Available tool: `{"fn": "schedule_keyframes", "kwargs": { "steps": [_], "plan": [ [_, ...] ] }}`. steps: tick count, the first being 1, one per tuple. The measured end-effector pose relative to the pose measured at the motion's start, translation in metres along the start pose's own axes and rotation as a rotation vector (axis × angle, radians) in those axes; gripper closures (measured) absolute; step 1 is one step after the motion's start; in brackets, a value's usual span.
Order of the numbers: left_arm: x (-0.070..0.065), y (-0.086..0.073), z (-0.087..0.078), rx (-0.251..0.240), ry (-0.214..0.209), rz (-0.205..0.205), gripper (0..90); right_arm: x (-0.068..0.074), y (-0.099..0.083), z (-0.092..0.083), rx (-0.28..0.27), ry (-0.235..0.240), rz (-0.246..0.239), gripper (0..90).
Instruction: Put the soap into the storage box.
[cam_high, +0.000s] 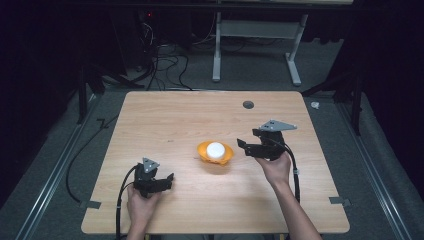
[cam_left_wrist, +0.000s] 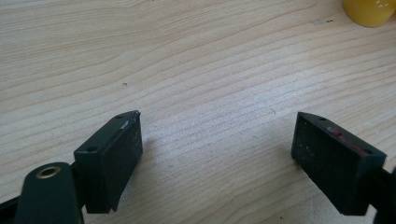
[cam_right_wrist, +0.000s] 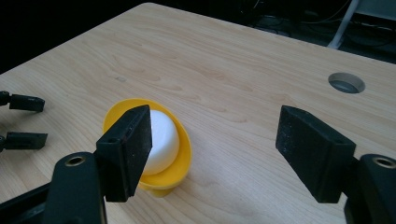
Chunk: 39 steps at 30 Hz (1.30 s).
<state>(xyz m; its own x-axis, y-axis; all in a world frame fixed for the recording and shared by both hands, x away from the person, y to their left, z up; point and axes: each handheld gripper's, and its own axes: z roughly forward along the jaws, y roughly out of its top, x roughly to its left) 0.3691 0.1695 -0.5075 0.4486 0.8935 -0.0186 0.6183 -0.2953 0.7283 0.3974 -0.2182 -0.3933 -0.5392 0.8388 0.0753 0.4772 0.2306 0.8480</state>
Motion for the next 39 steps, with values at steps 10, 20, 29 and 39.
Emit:
{"fn": "schedule_keyframes", "kwargs": {
  "steps": [10, 20, 29, 39],
  "plan": [
    [0.0, 0.0, 0.0, 0.0, 0.0, 0.0, 16.9, -0.009, -0.005, -0.017, -0.026, -0.023, 0.023, 28.3],
    [0.0, 0.0, 0.0, 0.0, 0.0, 0.0, 16.9, -0.014, -0.008, -0.032, -0.048, -0.041, 0.027, 28.9],
    [0.0, 0.0, 0.0, 0.0, 0.0, 0.0, 16.9, -0.025, -0.018, -0.048, -0.063, -0.067, 0.052, 29.1],
    [0.0, 0.0, 0.0, 0.0, 0.0, 0.0, 16.9, -0.03, -0.027, -0.06, -0.068, -0.086, 0.066, 29.3]
  ]
}}
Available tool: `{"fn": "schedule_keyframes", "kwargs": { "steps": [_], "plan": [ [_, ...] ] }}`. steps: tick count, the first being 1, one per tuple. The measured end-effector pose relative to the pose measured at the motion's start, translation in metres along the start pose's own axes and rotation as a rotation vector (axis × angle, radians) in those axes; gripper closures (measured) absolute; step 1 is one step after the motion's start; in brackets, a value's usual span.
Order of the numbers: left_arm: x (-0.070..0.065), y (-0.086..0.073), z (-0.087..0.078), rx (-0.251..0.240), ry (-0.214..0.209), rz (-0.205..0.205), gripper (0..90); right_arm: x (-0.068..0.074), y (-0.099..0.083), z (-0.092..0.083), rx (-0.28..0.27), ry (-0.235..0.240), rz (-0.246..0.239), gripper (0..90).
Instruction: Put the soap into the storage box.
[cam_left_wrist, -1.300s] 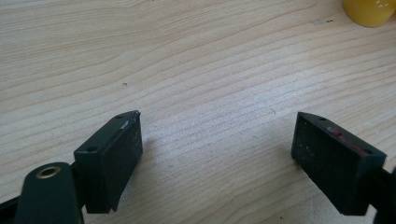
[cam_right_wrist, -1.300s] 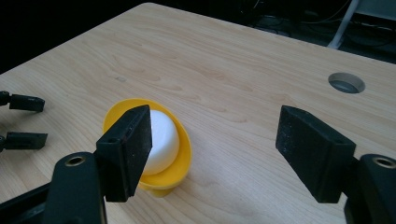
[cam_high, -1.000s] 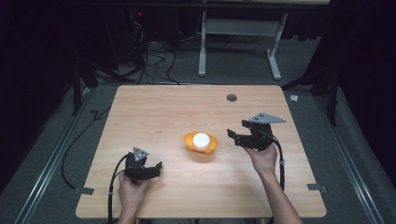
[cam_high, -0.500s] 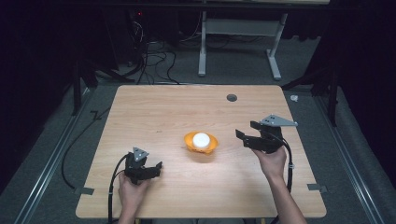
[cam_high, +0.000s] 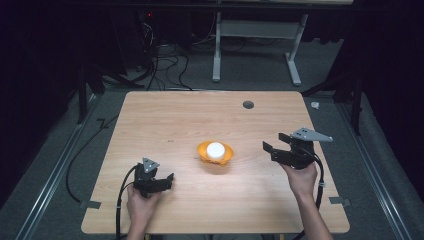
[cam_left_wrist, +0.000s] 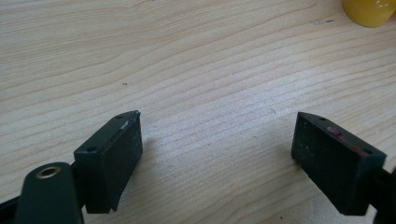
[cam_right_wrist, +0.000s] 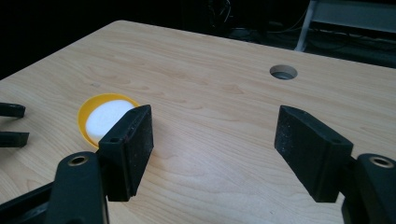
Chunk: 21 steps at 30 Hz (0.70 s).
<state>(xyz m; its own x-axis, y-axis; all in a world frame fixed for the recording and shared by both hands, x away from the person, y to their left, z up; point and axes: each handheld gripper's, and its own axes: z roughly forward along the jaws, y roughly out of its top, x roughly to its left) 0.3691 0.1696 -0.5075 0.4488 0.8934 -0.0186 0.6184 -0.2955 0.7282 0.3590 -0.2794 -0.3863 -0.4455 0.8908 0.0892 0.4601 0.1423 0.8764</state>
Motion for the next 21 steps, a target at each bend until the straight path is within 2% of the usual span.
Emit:
{"fn": "schedule_keyframes", "kwargs": {
  "steps": [10, 21],
  "plan": [
    [0.0, 0.0, 0.0, 0.0, 0.0, 0.0, 16.9, -0.01, -0.014, -0.015, -0.008, -0.024, 0.032, 30.1],
    [0.0, 0.0, 0.0, 0.0, 0.0, 0.0, 16.9, -0.013, -0.028, -0.025, -0.019, -0.031, 0.055, 30.3]
  ]
}}
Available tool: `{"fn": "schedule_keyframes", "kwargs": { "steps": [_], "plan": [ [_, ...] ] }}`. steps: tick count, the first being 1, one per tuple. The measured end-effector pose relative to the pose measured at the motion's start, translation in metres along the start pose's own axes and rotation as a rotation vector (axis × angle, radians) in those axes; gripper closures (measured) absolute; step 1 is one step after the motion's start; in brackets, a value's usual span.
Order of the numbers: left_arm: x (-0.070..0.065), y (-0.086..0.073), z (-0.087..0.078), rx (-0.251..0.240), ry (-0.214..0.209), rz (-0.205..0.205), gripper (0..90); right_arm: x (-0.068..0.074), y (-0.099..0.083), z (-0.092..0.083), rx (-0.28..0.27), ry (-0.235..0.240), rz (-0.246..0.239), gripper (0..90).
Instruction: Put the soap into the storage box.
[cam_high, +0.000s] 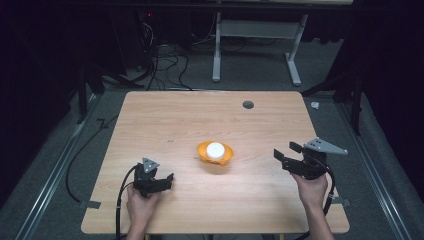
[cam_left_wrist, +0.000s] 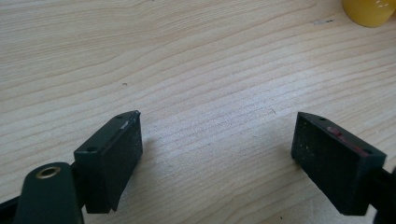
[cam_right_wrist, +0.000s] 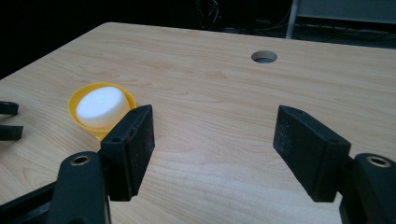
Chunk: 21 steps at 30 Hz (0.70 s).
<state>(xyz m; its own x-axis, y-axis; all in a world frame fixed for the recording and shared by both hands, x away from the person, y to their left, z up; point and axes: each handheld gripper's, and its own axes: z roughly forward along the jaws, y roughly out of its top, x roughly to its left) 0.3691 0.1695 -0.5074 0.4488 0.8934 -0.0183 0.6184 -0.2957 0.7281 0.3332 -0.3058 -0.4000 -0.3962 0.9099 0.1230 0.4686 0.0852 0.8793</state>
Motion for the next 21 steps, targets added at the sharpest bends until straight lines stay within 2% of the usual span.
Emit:
{"fn": "schedule_keyframes", "kwargs": {
  "steps": [21],
  "plan": [
    [0.0, 0.0, 0.0, 0.0, 0.0, 0.001, 16.9, -0.003, -0.027, -0.006, 0.01, -0.005, 0.038, 30.7]
  ]
}}
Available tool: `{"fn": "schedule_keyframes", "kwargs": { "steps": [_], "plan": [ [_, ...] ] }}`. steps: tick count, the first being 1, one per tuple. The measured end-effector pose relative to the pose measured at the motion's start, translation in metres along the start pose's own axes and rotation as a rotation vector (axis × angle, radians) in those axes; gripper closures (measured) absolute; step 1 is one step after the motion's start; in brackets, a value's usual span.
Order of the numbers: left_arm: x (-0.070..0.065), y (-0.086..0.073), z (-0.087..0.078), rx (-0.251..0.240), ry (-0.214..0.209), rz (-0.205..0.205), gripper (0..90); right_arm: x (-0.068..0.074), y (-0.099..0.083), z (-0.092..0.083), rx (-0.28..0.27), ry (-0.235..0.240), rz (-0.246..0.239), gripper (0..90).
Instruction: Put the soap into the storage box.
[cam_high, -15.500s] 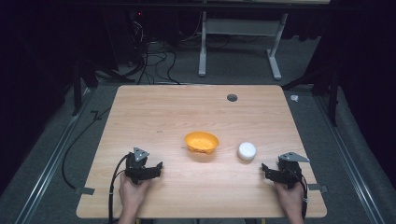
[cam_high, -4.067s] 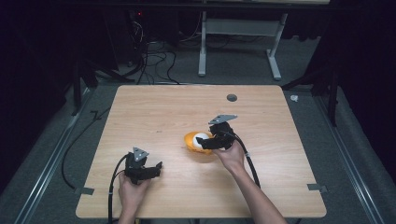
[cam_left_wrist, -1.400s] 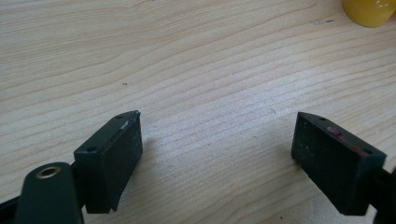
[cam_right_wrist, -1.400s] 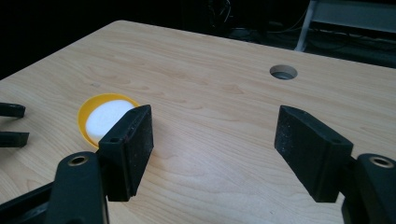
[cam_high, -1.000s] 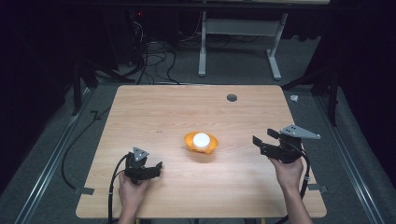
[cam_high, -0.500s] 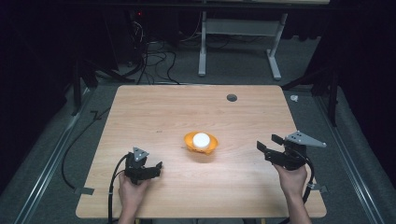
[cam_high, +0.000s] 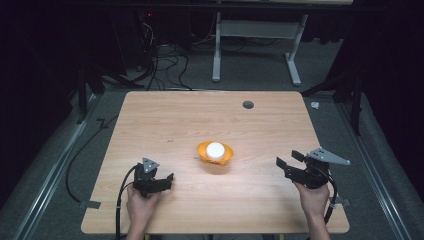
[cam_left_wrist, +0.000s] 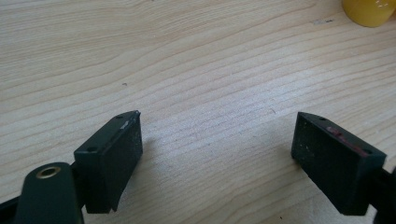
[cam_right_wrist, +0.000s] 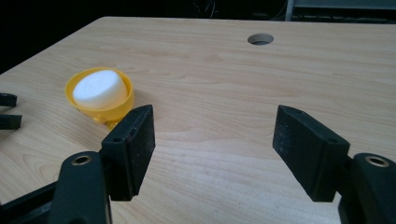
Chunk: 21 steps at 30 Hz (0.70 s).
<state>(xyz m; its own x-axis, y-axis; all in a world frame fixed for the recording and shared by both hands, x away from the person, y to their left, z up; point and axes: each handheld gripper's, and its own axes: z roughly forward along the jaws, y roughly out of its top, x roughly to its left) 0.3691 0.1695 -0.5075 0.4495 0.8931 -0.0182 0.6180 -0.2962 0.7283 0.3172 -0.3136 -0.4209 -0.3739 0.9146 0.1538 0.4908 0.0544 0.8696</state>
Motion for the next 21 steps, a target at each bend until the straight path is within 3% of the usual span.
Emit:
{"fn": "schedule_keyframes", "kwargs": {
  "steps": [21],
  "plan": [
    [0.0, 0.0, 0.0, 0.0, 0.0, 0.0, 16.9, 0.007, -0.019, 0.012, 0.048, -0.003, -0.017, 31.2]
  ]
}}
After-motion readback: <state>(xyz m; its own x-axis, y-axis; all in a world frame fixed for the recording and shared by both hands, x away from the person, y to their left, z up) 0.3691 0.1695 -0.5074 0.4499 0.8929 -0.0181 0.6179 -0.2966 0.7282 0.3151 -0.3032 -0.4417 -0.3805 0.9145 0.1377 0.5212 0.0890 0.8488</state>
